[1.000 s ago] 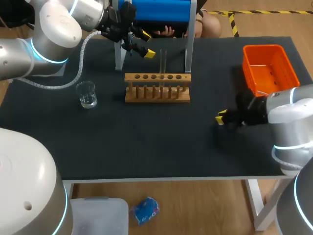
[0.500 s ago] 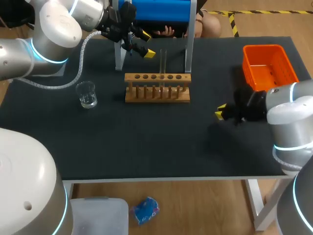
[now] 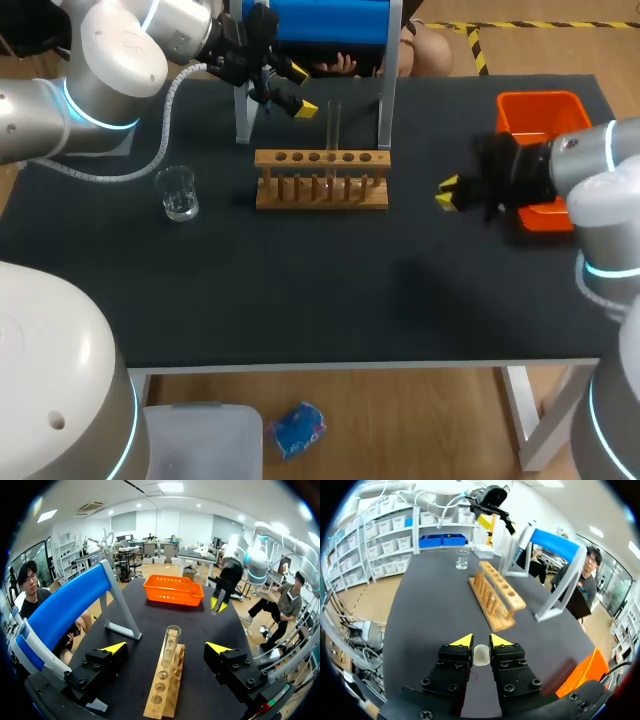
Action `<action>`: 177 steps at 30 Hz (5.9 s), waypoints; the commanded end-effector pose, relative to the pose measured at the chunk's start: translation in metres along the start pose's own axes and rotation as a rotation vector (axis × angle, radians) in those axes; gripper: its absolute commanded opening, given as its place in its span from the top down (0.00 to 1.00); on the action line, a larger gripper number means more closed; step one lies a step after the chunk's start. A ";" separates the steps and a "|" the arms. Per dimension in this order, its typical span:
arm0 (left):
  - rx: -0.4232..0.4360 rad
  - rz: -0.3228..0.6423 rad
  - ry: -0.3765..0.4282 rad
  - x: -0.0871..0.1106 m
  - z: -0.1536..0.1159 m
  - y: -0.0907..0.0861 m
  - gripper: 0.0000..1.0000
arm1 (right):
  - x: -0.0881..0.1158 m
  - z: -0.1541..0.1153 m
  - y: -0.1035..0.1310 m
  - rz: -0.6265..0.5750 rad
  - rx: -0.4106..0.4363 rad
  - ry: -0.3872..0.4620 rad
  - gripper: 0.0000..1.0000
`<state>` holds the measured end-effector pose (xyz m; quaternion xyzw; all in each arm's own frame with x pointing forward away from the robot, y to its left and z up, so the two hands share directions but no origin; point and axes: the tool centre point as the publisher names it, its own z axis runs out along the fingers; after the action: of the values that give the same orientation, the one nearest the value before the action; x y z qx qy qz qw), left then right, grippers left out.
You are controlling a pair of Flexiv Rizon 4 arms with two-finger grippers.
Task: Invert the test tube, pick up the pipette, mount the tip to pipette, aspirate from beaker and dispense into the tube, eject the tip, return the pipette, and cap with the stopper.
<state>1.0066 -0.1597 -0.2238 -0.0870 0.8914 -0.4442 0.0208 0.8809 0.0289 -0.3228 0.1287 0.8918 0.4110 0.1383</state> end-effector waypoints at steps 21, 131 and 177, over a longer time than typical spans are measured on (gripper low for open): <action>-0.004 -0.001 0.005 -0.001 -0.001 -0.001 0.00 | -0.033 -0.009 0.089 -0.135 0.006 0.124 1.00; -0.004 -0.001 0.005 -0.001 -0.001 -0.001 0.00 | -0.064 0.102 0.204 -0.327 -0.004 0.276 1.00; -0.004 -0.001 0.005 -0.001 -0.001 -0.001 0.00 | -0.059 0.115 0.182 -0.287 0.005 0.284 1.00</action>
<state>1.0067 -0.1597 -0.2238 -0.0870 0.8914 -0.4442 0.0207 0.9986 0.2047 -0.2380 -0.0600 0.9127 0.3988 0.0664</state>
